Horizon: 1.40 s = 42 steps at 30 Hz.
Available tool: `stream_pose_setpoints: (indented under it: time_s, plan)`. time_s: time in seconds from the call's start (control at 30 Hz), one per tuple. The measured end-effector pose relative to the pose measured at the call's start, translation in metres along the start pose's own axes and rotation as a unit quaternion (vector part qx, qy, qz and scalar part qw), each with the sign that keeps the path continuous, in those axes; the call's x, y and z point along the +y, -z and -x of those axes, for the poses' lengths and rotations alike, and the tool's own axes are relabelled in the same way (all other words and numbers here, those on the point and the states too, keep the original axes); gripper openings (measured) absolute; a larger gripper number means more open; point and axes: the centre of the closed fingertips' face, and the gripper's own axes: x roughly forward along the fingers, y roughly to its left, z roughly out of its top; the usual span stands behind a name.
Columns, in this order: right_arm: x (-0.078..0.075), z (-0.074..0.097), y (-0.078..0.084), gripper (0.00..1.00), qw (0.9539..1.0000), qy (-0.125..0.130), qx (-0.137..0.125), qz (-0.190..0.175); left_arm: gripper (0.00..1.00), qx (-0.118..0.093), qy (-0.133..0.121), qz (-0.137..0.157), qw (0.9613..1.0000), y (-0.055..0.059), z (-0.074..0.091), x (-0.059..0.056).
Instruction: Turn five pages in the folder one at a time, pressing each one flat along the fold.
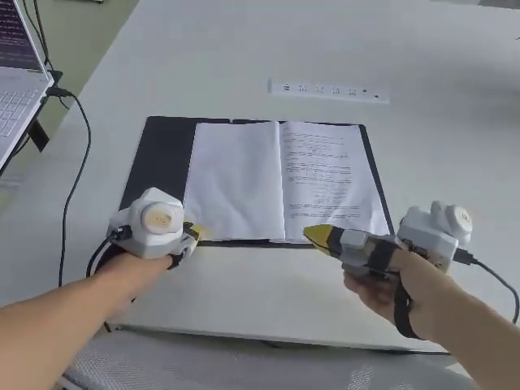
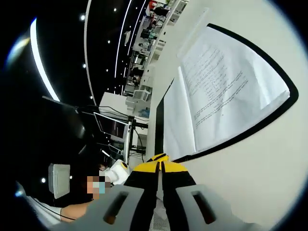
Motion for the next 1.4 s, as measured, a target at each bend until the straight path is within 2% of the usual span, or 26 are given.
stream_pose_setpoints:
  time_s: [0.13, 0.27, 0.53, 0.7, 0.77, 0.87, 0.93, 1.1, 1.2, 1.3, 1.33, 1.37, 1.4]
  plan:
    - [0.003, 0.021, -0.012, 0.05, 0.9989, 0.017, -0.025, 0.035, 0.12, 0.006, 0.006, -0.007, 0.9999, 0.002, 0.010, -0.003]
    - [0.008, 0.041, -0.020, 0.09, 0.9970, 0.025, -0.049, 0.054, 0.13, -0.002, 0.009, -0.003, 1.0000, -0.002, 0.024, -0.004]
    - [0.014, 0.072, -0.032, 0.17, 0.9924, 0.045, -0.075, 0.086, 0.17, -0.038, 0.021, 0.023, 0.9988, -0.018, 0.061, -0.008]
    - [0.027, 0.086, -0.027, 0.22, 0.9880, 0.060, -0.084, 0.115, 0.20, -0.054, 0.020, 0.035, 0.9977, -0.024, 0.089, -0.007]
    - [0.032, 0.093, -0.024, 0.26, 0.9835, 0.074, -0.085, 0.141, 0.24, -0.055, 0.022, 0.036, 0.9976, -0.025, 0.099, -0.006]
    - [0.037, 0.100, -0.020, 0.32, 0.9798, 0.088, -0.086, 0.158, 0.27, -0.062, 0.024, 0.040, 0.9970, -0.030, 0.116, -0.007]
    - [0.040, 0.106, -0.017, 0.35, 0.9756, 0.098, -0.084, 0.177, 0.32, -0.068, 0.025, 0.050, 0.9962, -0.034, 0.129, -0.007]
    - [0.042, 0.118, -0.014, 0.42, 0.9725, 0.107, -0.089, 0.187, 0.39, -0.077, 0.028, 0.054, 0.9952, -0.042, 0.158, -0.011]
    - [0.042, 0.127, -0.013, 0.46, 0.9680, 0.121, -0.095, 0.198, 0.42, -0.087, 0.026, 0.063, 0.9938, -0.052, 0.178, -0.011]
    - [0.040, 0.137, -0.014, 0.49, 0.9601, 0.141, -0.098, 0.221, 0.47, -0.105, 0.022, 0.077, 0.9912, -0.065, 0.197, -0.010]
    - [0.040, 0.138, -0.014, 0.50, 0.9593, 0.142, -0.098, 0.223, 0.47, -0.106, 0.022, 0.078, 0.9911, -0.066, 0.199, -0.010]
    - [0.041, 0.142, -0.015, 0.51, 0.9567, 0.147, -0.101, 0.230, 0.48, -0.113, 0.021, 0.081, 0.9900, -0.071, 0.208, -0.010]
    - [0.042, 0.145, -0.015, 0.51, 0.9566, 0.148, -0.103, 0.229, 0.48, -0.114, 0.020, 0.083, 0.9898, -0.073, 0.213, -0.011]
